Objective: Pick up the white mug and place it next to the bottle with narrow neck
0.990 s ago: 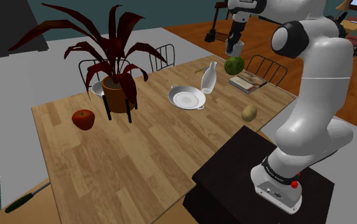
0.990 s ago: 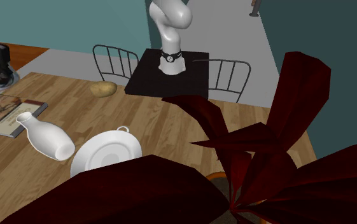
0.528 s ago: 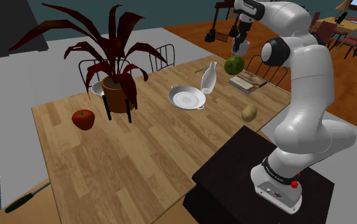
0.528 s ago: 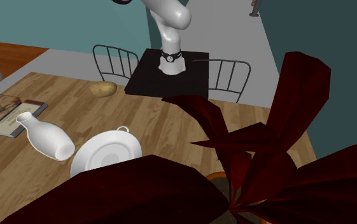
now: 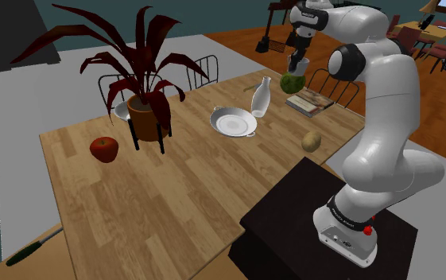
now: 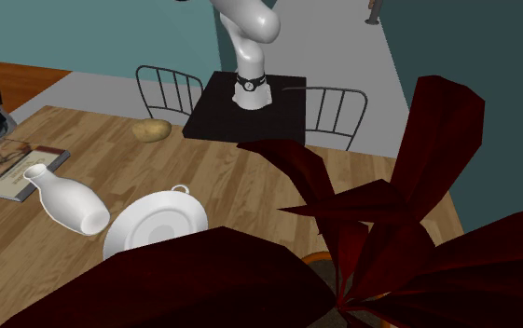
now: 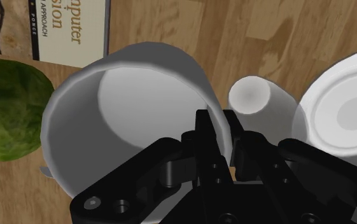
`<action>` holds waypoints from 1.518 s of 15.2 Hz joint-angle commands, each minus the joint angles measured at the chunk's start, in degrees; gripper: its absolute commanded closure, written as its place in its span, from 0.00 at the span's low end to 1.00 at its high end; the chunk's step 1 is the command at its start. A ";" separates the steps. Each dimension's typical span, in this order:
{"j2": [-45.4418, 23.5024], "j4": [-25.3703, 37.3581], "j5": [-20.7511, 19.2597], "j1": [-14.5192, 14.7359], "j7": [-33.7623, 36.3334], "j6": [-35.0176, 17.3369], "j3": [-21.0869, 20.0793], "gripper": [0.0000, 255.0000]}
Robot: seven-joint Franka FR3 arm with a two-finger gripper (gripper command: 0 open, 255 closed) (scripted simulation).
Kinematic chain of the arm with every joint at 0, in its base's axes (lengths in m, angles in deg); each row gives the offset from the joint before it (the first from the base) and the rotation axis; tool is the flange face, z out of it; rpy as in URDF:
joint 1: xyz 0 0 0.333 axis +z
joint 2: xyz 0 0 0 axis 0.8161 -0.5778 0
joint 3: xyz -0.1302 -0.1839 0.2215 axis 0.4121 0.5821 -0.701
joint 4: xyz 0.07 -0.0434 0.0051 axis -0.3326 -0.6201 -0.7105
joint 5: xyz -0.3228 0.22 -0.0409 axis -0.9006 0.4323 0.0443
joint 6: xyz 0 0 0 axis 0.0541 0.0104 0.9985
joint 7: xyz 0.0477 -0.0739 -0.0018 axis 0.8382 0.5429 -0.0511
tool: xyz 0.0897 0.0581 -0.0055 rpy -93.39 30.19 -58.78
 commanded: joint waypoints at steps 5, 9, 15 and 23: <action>0.99 -6.28 -0.06 0.38 0.07 -5.32 0.01 1.00; 1.01 -9.40 -0.05 0.52 0.08 -8.42 -0.01 1.00; 0.45 -13.10 0.02 0.65 0.10 -12.66 -0.07 1.00; -1.15 -16.60 0.17 0.72 0.11 -17.76 -0.20 1.00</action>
